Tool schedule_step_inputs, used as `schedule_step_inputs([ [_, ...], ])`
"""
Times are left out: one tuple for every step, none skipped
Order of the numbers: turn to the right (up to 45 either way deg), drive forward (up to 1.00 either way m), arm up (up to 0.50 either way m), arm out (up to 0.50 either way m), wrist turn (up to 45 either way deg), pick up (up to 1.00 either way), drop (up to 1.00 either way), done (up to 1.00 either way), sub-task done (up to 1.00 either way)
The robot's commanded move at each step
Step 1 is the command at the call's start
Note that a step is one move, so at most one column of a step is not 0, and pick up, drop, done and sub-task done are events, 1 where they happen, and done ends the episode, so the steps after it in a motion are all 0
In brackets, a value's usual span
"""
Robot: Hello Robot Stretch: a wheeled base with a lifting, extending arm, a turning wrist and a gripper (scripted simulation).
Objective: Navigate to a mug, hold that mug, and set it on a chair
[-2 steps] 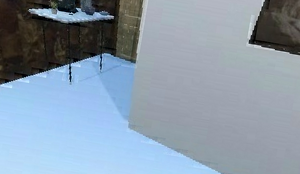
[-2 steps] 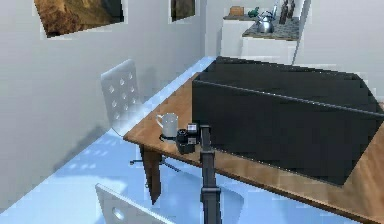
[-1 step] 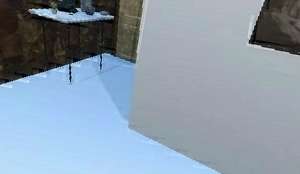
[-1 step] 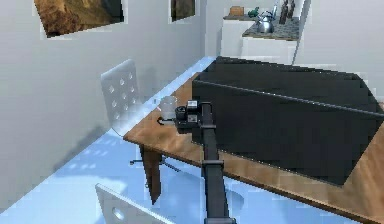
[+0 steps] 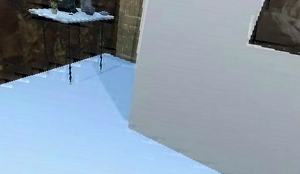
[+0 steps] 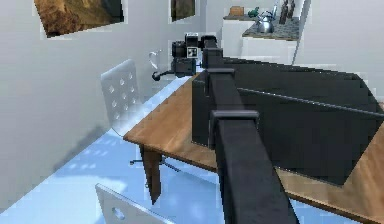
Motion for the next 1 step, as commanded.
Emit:
schedule_step_inputs([
  [0.0,0.00,0.00,0.00,-45.0,0.00,0.00,0.00,0.00],
])
